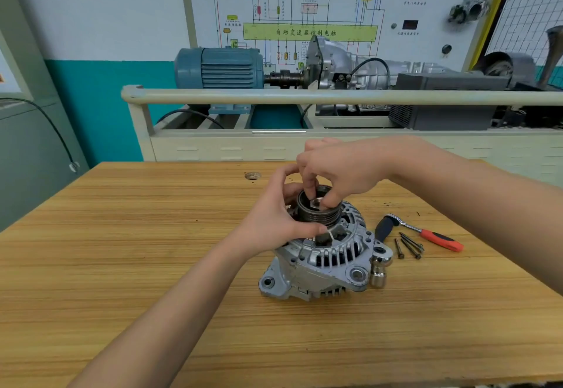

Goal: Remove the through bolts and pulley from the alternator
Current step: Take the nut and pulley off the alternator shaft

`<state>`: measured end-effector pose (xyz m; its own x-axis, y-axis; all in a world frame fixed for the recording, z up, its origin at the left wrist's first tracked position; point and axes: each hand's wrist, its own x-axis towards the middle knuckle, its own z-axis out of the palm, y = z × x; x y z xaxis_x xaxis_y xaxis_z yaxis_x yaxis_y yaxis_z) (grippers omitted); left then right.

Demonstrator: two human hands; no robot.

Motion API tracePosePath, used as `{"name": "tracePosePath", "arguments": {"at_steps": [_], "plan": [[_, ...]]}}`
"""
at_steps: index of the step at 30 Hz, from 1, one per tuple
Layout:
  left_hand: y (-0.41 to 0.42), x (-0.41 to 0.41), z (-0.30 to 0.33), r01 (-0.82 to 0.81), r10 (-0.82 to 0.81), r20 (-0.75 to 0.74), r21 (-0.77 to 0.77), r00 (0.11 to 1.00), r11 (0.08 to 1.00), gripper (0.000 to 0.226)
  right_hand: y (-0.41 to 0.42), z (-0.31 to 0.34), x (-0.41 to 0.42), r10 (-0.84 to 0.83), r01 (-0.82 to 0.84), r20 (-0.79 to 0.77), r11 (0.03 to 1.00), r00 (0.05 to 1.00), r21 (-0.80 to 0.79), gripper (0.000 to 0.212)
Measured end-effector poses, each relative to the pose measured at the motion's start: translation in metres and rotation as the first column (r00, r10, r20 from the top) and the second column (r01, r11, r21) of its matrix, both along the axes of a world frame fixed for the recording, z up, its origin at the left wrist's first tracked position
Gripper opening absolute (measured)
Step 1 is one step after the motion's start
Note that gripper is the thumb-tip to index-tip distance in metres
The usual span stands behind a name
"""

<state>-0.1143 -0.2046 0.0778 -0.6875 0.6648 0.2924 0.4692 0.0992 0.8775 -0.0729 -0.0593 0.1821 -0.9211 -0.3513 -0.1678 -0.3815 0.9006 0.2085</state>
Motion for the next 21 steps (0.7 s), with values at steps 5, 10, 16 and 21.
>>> {"name": "tracePosePath", "arguments": {"at_steps": [5,10,16,21], "plan": [[0.006,0.0,-0.003,0.061,-0.063,-0.014,-0.109,0.998,0.992,0.103,0.01,0.004,0.004,0.032,-0.033,-0.009,0.992,0.999,-0.119,0.022],[0.016,0.007,-0.006,-0.147,0.147,0.013,0.038,0.989,0.988,0.101,0.015,0.007,0.005,0.012,-0.019,-0.037,0.98,0.999,-0.199,0.026],[0.01,0.002,-0.008,-0.169,0.171,-0.024,0.069,0.985,0.983,0.094,0.012,-0.002,-0.002,0.064,-0.072,-0.051,0.982,0.997,-0.177,0.027],[0.005,0.002,-0.008,-0.147,0.149,-0.032,0.068,0.988,0.987,0.09,0.009,-0.007,-0.005,0.124,-0.134,-0.087,0.983,0.988,-0.126,0.024]]}}
